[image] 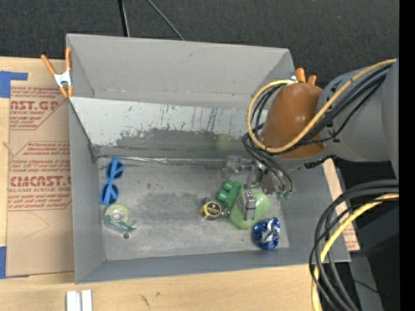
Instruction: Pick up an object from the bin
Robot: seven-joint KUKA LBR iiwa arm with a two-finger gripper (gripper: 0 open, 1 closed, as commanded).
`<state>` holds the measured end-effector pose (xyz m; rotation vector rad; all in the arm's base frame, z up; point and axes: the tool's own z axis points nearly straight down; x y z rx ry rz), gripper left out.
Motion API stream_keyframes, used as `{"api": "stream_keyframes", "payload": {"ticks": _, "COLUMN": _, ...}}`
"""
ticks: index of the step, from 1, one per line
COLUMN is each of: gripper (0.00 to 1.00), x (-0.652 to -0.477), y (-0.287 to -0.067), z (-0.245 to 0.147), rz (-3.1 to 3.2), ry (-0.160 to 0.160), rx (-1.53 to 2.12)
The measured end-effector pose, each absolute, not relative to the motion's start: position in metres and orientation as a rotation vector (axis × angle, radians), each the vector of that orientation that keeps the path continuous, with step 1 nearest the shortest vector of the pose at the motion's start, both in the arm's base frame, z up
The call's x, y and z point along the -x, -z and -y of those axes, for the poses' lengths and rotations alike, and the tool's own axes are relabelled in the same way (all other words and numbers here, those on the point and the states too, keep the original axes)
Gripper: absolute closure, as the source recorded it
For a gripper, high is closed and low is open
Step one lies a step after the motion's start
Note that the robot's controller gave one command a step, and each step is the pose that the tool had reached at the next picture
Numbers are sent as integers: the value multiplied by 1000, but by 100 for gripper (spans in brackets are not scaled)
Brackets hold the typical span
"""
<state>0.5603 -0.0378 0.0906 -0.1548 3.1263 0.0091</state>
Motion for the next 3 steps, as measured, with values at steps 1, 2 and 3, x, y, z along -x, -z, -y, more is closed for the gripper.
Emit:
{"api": "stream_keyframes", "payload": {"ticks": 1, "gripper": 0, "x": -531, "y": -69, "z": 13, "rz": -3138, "ry": -4, "rx": 187}}
{"api": "stream_keyframes", "payload": {"ticks": 2, "gripper": 100, "x": -533, "y": -70, "z": 15, "rz": -3135, "ry": -1, "rx": 182}}
{"api": "stream_keyframes", "payload": {"ticks": 3, "gripper": 100, "x": -542, "y": -206, "z": 3, "rz": -3112, "ry": 2, "rx": 334}}
